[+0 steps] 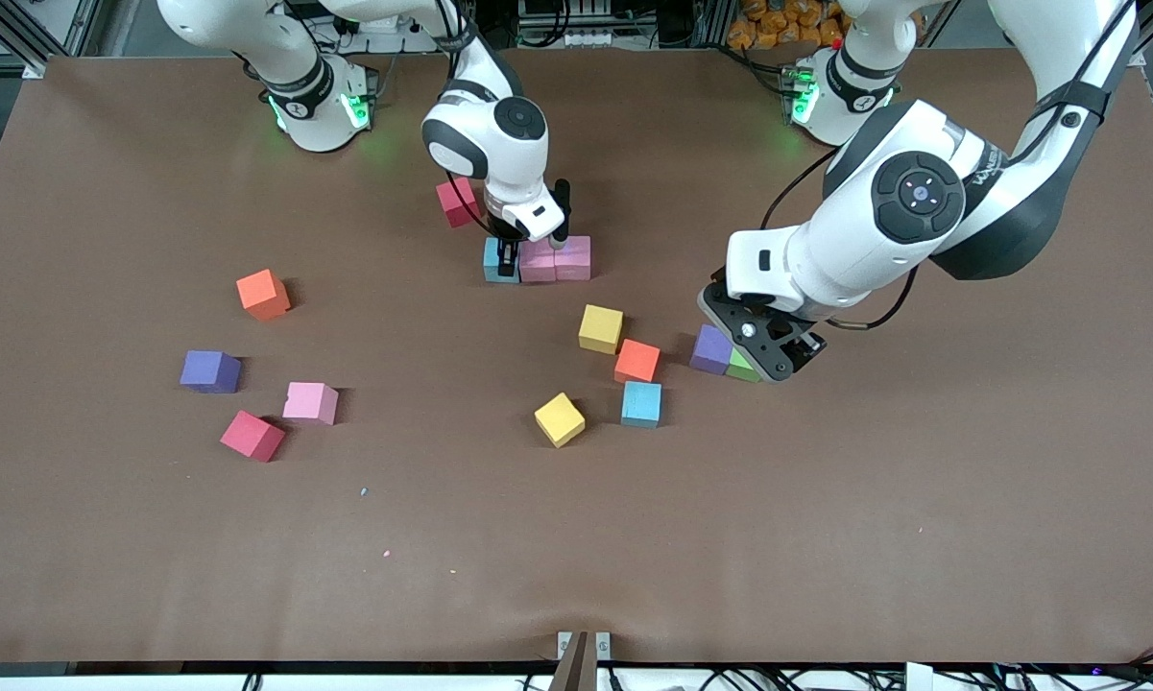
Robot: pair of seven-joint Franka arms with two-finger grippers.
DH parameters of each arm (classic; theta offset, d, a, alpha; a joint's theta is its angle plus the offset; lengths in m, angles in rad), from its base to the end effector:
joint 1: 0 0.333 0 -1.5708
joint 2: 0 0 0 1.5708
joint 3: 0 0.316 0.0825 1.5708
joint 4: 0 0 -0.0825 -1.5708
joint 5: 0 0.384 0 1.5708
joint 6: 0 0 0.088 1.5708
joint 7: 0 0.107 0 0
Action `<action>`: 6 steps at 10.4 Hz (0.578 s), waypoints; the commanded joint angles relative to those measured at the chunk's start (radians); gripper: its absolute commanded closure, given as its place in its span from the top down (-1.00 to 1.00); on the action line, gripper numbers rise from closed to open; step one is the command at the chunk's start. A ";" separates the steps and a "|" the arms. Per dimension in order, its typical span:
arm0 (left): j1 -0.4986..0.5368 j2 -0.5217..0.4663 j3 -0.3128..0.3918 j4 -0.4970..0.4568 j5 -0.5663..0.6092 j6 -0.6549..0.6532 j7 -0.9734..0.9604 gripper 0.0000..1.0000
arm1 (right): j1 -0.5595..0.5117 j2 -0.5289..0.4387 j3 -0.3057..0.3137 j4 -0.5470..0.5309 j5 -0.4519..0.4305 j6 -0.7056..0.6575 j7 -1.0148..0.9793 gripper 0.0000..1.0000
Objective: Arrange 11 blocks into digit 3
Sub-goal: 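Release the blue cube and lift the right gripper away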
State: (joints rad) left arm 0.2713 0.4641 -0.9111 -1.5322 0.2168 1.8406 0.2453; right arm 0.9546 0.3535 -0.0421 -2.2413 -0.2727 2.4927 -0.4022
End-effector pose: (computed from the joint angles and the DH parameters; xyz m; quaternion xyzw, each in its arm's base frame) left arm 0.5840 -0.3018 0.4719 0.9012 -0.4266 -0.0027 0.0766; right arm 0.3256 0.4225 0.2004 0.7135 0.6938 -0.0283 0.0940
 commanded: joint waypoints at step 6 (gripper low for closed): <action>0.031 -0.004 -0.002 0.006 -0.030 -0.018 0.025 1.00 | 0.020 -0.099 0.005 0.071 0.024 -0.256 0.008 1.00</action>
State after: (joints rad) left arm 0.2901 0.4666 -0.9082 -1.5322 0.2167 1.8403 0.2453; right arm 0.9744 0.3312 -0.0355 -2.1557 -0.2682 2.2891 -0.3973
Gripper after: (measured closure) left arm 0.000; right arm 0.000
